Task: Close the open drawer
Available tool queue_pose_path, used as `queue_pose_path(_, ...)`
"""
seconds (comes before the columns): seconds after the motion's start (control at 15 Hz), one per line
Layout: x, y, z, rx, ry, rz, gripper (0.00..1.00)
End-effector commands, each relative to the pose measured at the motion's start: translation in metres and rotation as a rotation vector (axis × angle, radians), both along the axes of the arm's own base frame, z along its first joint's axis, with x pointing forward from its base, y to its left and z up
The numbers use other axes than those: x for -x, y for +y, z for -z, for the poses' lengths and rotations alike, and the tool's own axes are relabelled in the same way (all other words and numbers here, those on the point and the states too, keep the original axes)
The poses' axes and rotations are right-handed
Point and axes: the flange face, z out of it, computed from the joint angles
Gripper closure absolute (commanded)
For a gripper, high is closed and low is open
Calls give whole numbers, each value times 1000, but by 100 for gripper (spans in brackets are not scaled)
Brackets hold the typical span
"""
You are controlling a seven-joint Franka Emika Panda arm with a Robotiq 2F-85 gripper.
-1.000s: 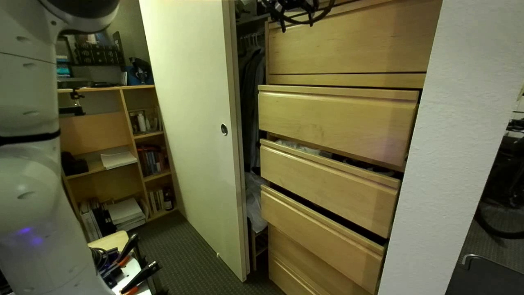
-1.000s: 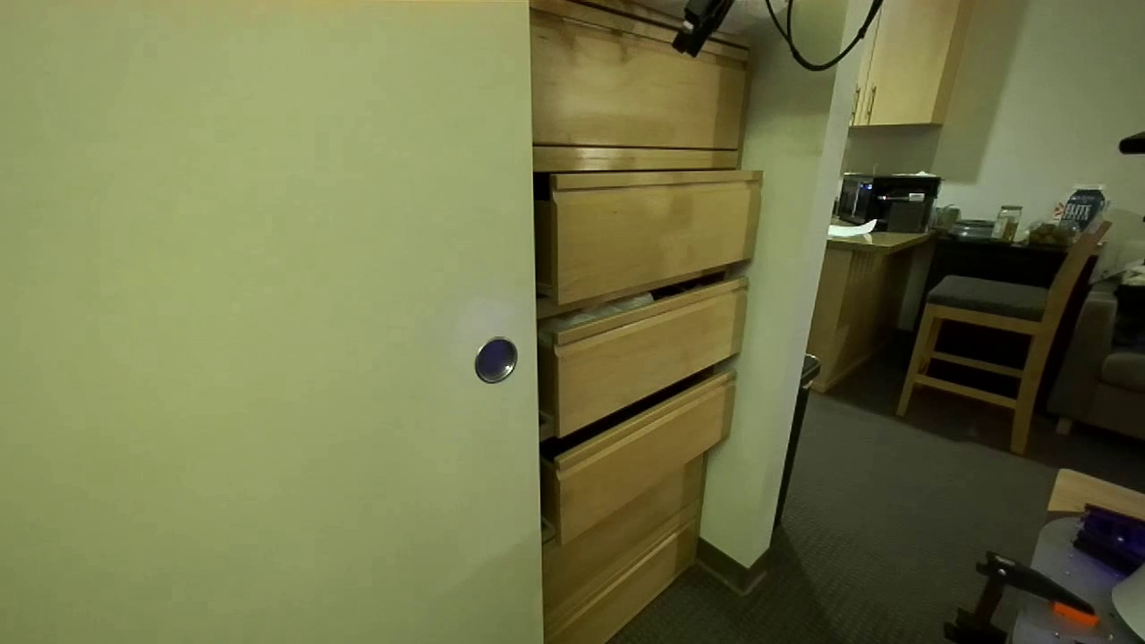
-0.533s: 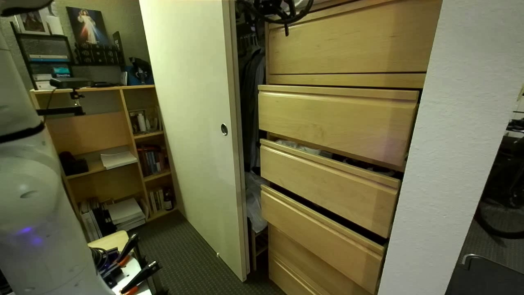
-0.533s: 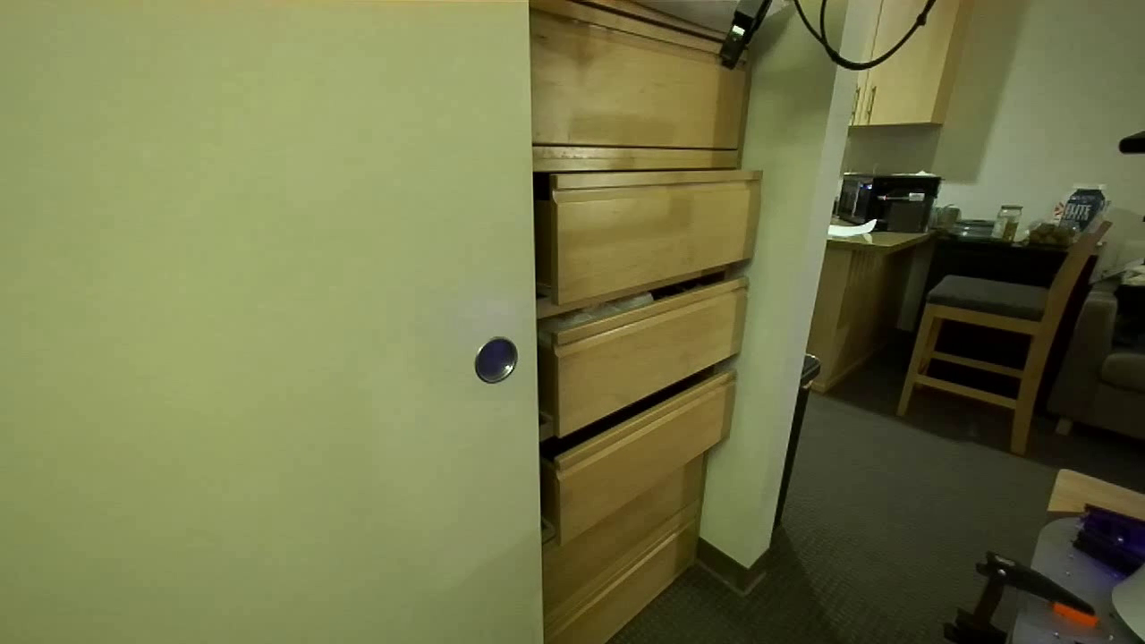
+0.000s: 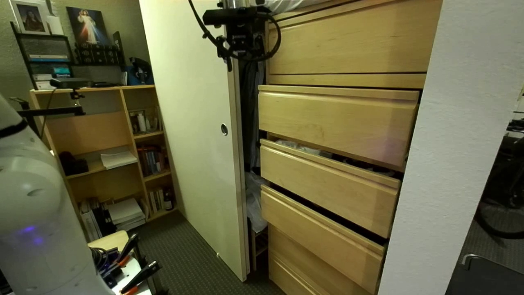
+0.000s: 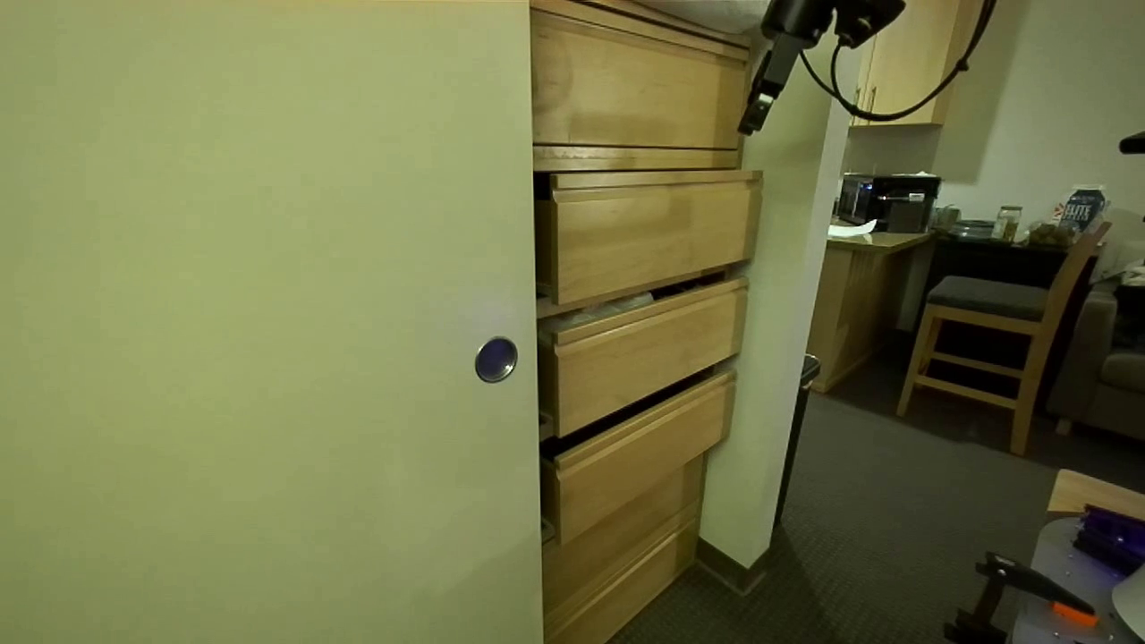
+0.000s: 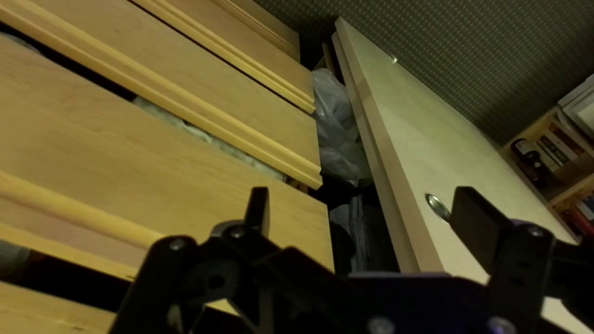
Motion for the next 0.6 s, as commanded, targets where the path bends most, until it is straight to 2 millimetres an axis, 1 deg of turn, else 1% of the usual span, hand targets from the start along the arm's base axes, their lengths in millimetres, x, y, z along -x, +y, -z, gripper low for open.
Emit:
queue_pose_path(0.0, 40, 4, 40, 13, -23, -6, 0)
queue_pose_path(0.13, 51, 5, 61, 4, -21, 19, 0)
queue_pose_path(0.2, 52, 2, 71, -4, 9, 44, 0)
queue_pose_path(0.27, 53, -1, 81, -4, 83, 38, 0)
queue_pose_path(0.33, 42, 4, 67, 1, 42, 19, 0)
queue_pose_path(0.4, 45, 2, 75, 2, 64, 22, 0)
queue_pose_path(0.53, 46, -1, 81, 0, 77, 26, 0)
